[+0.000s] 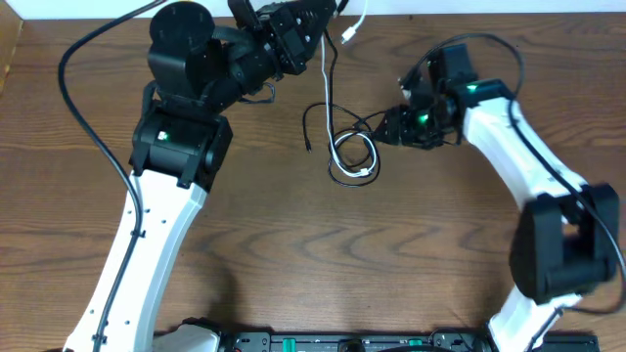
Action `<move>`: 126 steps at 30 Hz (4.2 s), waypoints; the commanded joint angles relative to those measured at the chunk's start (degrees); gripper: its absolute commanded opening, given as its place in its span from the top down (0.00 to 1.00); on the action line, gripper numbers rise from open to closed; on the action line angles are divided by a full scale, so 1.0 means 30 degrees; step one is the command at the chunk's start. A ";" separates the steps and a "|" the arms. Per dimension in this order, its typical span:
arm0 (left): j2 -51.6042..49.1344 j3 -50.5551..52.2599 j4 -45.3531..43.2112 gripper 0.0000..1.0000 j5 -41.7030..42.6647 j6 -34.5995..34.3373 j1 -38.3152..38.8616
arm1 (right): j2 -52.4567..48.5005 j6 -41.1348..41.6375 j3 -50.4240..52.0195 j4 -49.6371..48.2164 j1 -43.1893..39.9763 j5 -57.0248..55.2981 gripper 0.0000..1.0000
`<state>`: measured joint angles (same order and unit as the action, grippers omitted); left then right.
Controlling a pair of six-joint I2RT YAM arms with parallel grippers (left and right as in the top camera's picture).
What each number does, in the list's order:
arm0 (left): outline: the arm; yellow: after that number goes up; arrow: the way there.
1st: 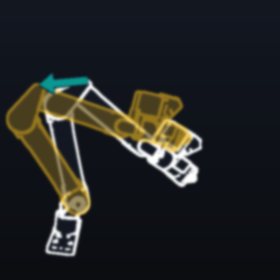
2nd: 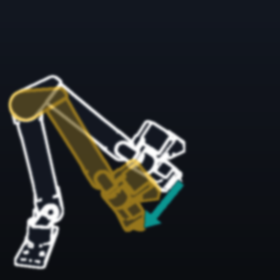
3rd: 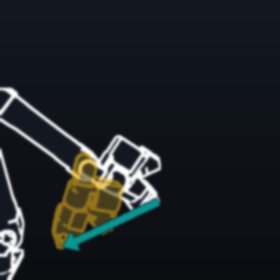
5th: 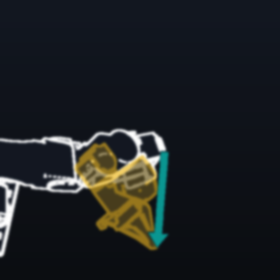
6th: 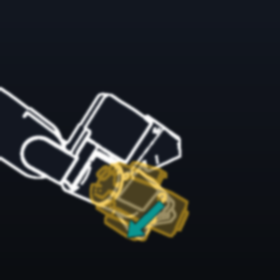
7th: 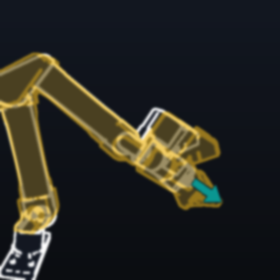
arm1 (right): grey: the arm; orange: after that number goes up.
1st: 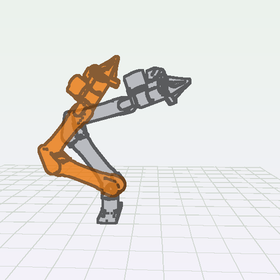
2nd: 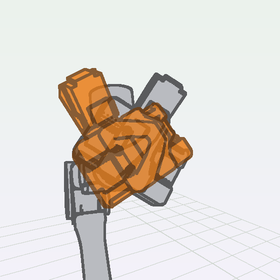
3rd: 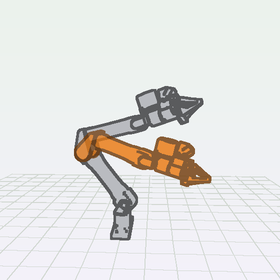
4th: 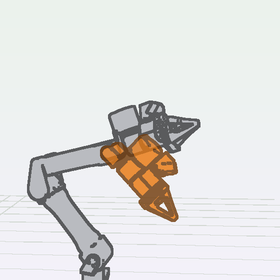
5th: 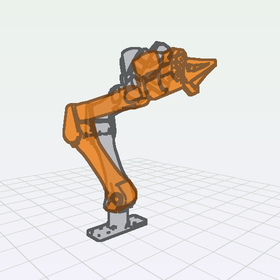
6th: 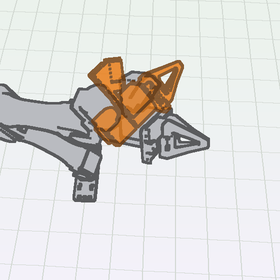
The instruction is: Untangle cables
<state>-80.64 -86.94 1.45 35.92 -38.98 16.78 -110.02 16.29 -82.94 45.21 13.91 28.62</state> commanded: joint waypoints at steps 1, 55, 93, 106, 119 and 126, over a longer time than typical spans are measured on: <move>0.0590 -0.0372 -0.0131 0.93 0.0335 -0.0182 0.0007 | -0.1770 0.0364 -0.0029 -0.0342 0.0736 0.0670 0.50; -0.2164 -0.0189 1.4389 0.30 0.1042 1.0703 -0.2098 | 0.9602 0.2331 -0.0393 -0.3410 -0.3402 0.4029 0.99; -0.9143 -0.0321 0.6674 0.93 -0.0707 1.3821 0.3730 | 0.9522 0.1406 -0.4299 0.1326 -0.4248 0.2572 0.99; -0.1217 -0.1392 0.6776 0.93 -0.3708 0.8830 0.0284 | 0.6448 0.2208 -0.3665 0.3905 -0.4291 -0.6003 0.99; 0.3453 -0.1399 0.5654 0.92 -0.3716 0.7184 -0.3162 | 0.0554 0.2025 -0.3650 0.4058 -0.4765 -0.6040 0.99; 0.3599 -0.1399 0.3337 0.93 -0.3708 0.5034 -0.4189 | -0.1326 0.1253 -0.3650 0.4065 -0.4867 -0.6076 0.99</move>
<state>-70.70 -90.78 13.82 25.12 -19.55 5.41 -112.55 21.58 -94.02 57.34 0.01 10.87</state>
